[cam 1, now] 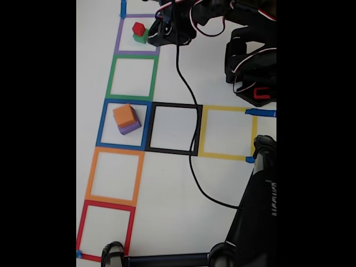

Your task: Tower of hanoi

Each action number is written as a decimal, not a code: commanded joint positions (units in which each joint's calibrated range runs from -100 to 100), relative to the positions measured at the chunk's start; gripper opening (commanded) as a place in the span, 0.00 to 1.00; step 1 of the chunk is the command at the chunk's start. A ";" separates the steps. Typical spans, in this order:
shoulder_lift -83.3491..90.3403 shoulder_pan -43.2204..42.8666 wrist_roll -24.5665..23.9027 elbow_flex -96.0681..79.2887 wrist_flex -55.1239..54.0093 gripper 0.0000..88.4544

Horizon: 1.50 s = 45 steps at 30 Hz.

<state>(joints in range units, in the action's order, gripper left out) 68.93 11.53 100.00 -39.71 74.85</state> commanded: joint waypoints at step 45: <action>-31.02 24.33 0.00 -40.47 -83.51 0.40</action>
<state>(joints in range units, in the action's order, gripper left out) 44.79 35.99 100.00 -80.43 1.89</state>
